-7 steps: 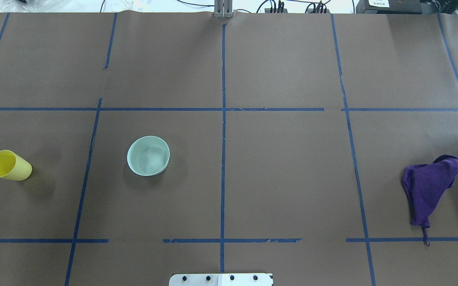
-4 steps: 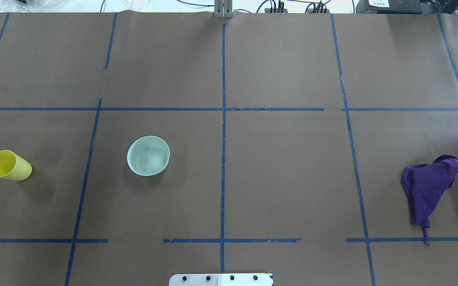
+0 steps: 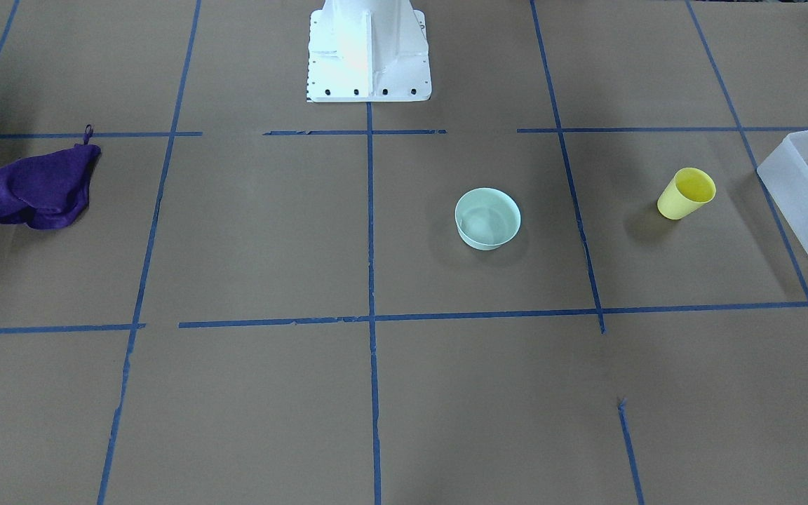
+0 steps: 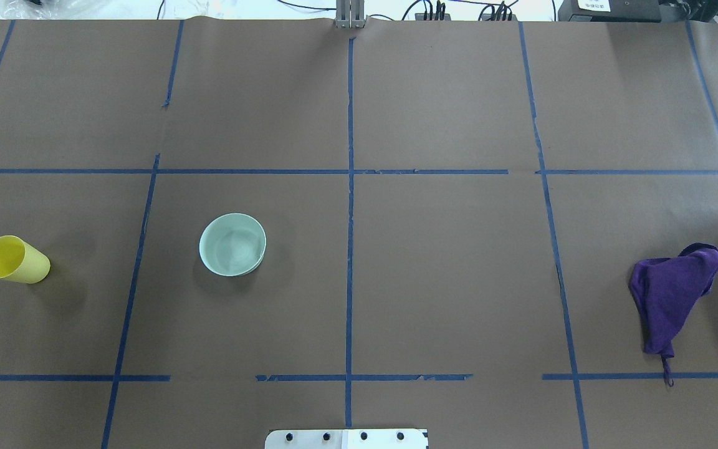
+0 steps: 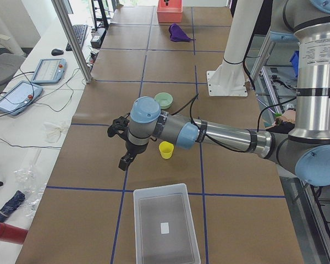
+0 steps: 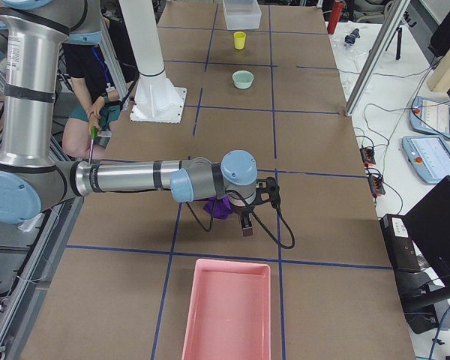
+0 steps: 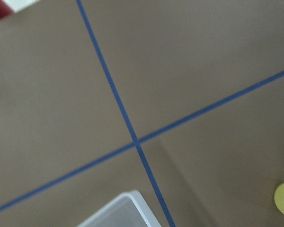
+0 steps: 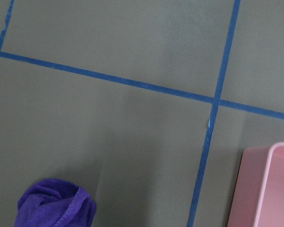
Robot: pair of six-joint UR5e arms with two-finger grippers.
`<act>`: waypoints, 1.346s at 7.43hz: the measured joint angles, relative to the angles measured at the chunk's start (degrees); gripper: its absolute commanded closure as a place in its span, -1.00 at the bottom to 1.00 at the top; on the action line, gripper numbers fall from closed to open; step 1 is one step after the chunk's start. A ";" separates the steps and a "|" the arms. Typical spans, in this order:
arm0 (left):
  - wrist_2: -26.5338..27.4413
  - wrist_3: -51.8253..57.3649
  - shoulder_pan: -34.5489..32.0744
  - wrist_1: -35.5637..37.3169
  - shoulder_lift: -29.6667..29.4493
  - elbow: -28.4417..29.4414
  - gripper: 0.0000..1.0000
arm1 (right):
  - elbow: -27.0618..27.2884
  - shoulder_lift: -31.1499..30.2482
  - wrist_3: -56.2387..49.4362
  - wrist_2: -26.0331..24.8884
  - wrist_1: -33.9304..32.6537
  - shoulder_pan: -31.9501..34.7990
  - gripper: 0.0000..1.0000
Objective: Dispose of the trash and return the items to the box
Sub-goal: 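Move the left gripper toward the yellow cup, then grasp the yellow cup with the left gripper and lift it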
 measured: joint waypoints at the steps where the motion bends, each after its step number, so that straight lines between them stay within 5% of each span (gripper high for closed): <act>1: -0.53 -0.42 0.55 -11.15 -0.59 3.14 -1.00 | -0.11 0.34 0.28 0.15 2.47 -0.07 -1.00; 5: -4.69 -20.26 8.18 -40.11 4.33 6.71 -1.00 | -0.49 0.61 3.28 0.10 6.37 -0.11 -1.00; 7: 2.21 -31.15 16.17 -46.42 9.63 5.51 -0.97 | -0.55 0.65 3.42 0.03 6.44 -0.11 -1.00; 9: 12.90 -49.33 28.27 -50.86 12.92 5.13 -0.50 | -0.62 0.50 3.43 0.05 6.45 -0.10 -1.00; 10: 16.42 -56.05 33.17 -51.60 13.76 5.15 -0.44 | -0.63 0.27 3.42 0.08 6.45 -0.06 -1.00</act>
